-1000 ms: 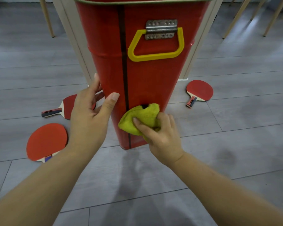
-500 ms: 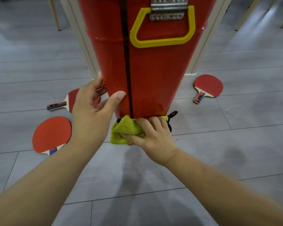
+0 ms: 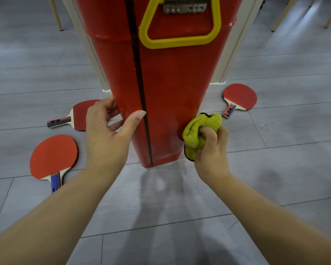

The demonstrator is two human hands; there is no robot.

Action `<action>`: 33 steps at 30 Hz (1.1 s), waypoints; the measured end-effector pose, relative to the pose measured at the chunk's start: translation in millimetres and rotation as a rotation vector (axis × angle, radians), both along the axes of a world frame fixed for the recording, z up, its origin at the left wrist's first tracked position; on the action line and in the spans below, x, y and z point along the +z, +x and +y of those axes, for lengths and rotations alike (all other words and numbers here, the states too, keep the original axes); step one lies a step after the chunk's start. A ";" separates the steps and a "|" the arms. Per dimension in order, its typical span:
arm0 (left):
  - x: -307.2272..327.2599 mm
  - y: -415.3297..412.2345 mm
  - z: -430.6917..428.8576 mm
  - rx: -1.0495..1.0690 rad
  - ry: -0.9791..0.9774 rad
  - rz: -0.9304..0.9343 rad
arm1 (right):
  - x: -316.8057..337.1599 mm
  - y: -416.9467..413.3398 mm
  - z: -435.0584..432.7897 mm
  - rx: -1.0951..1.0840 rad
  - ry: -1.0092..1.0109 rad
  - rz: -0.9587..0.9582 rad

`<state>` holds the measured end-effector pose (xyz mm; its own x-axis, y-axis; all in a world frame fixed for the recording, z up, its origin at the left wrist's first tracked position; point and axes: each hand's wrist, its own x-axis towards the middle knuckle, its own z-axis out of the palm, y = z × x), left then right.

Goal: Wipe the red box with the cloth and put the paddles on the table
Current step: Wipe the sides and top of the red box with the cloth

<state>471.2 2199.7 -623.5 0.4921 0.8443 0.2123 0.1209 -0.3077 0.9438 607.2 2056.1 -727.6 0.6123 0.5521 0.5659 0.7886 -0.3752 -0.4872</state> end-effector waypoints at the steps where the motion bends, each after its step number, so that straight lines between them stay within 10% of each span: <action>1: -0.8 -0.1 0.7 0.006 0.000 0.006 | 0.3 -0.8 1.7 -0.003 -0.002 0.021; 19: -1.9 -3.9 9.8 -0.014 0.016 0.069 | -27.6 -65.3 54.1 0.196 -0.050 -0.359; 33: 1.5 -3.8 10.2 -0.023 0.068 0.119 | -36.6 -37.2 29.7 0.157 -0.102 -0.230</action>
<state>467.5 2209.9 -622.0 0.5359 0.8183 0.2076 0.2229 -0.3743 0.9001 570.0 2085.8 -764.2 0.3773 0.6910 0.6166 0.9261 -0.2780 -0.2552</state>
